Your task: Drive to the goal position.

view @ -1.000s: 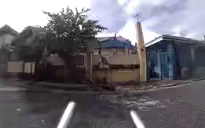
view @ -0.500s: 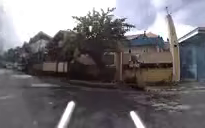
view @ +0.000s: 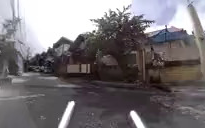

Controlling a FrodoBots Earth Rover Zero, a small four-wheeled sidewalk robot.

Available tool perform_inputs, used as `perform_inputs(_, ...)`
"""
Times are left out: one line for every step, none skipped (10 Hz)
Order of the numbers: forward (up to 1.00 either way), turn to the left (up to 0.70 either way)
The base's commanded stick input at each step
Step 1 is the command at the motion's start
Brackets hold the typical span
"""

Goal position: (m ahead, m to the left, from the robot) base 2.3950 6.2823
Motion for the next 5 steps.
perform_inputs(0.32,0.00)
perform_inputs(0.80,0.00)
perform_inputs(0.85,0.00)
perform_inputs(0.85,0.00)
perform_inputs(0.85,0.00)
